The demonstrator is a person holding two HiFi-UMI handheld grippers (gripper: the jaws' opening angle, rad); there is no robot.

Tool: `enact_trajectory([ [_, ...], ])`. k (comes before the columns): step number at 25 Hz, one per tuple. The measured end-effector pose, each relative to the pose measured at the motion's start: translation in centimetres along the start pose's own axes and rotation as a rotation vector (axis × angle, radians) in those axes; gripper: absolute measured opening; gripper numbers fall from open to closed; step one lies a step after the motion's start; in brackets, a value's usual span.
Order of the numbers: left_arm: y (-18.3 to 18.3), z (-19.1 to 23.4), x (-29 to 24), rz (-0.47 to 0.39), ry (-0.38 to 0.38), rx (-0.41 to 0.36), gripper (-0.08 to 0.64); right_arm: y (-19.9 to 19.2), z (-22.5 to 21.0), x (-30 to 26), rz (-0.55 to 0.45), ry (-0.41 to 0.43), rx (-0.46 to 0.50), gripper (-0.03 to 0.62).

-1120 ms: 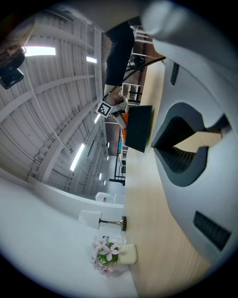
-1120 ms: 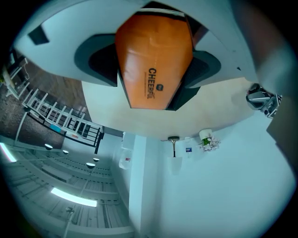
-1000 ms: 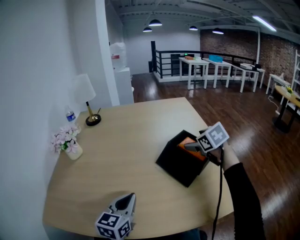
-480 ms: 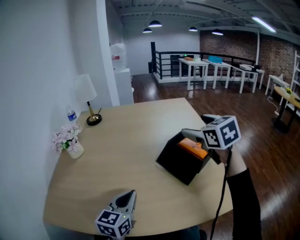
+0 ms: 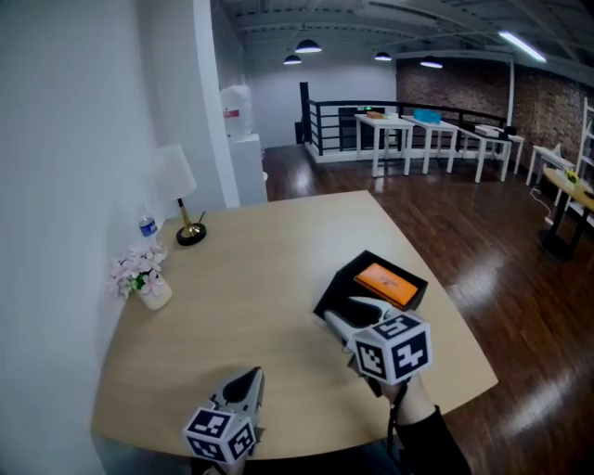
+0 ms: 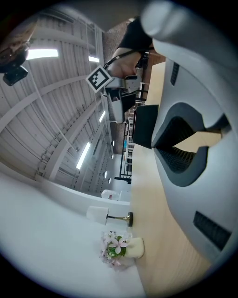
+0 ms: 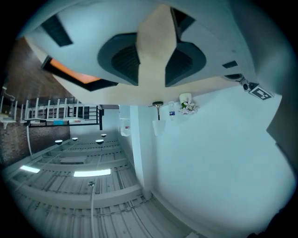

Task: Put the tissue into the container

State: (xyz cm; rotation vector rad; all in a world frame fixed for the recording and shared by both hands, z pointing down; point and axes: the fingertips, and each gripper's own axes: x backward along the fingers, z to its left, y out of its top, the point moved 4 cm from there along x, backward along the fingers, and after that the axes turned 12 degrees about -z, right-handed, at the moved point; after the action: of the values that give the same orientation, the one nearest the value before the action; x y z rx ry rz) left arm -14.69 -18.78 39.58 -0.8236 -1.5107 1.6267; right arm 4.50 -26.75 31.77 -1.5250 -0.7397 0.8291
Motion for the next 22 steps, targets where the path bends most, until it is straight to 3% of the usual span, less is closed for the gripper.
enact_trajectory([
  [3,0.0,0.8,0.6,0.000,0.016,-0.006,0.000,-3.5,3.4,-0.8,-0.007,0.010,-0.063,0.070],
  [6,-0.2,1.7,1.1,0.003,0.037,-0.013,0.000,-6.5,6.8,-1.8,0.003,0.052,-0.093,0.009],
  [15,-1.3,4.2,2.1,0.027,0.107,-0.012,0.000,-11.2,10.9,-3.9,0.080,0.105,-0.040,0.009],
  [22,-2.2,5.2,1.7,0.044,0.143,-0.031,0.000,-11.7,11.0,-4.3,0.088,0.077,0.040,0.009],
])
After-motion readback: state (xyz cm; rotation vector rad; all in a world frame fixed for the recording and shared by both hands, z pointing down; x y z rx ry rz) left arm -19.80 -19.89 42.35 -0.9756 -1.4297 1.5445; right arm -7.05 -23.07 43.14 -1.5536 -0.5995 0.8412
